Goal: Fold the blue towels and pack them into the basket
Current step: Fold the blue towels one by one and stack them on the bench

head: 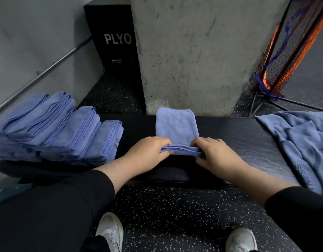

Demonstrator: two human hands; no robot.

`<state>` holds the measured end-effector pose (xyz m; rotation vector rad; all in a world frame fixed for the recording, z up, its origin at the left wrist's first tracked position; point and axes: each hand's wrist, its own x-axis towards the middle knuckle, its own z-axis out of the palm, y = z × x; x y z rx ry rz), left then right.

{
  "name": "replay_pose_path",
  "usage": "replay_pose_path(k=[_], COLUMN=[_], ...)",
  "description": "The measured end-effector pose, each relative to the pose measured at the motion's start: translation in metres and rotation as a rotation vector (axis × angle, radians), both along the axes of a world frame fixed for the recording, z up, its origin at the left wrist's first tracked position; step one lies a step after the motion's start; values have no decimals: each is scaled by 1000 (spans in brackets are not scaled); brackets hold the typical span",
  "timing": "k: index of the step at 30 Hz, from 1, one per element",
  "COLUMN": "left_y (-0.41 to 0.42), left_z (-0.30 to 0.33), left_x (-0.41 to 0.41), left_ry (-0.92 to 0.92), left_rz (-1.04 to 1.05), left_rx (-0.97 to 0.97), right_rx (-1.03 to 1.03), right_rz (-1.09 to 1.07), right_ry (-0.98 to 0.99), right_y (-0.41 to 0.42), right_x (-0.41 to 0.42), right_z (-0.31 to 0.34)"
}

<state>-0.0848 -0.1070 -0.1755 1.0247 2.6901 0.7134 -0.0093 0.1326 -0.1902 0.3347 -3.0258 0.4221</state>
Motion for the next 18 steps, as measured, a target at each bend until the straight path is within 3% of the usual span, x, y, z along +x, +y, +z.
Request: replay_pose_path(k=[3,11,13,18], left_y=[-8,-25,-24,-15], left_z=[5,30,33,30], left_x=[-1,8,11,-3], left_ry=[-36,-419,-481,-372], left_rz=[24,30,49,203], left_rx=[0,84,112,139], right_rx=[-149,-455,-526,-501], right_rz=[-92,-76,-108,-272], right_ry=[-67,-391,-402,-244], right_y=[0,5,4,2], right_x=[2,18,19,1], right_z=[12,52,53,44])
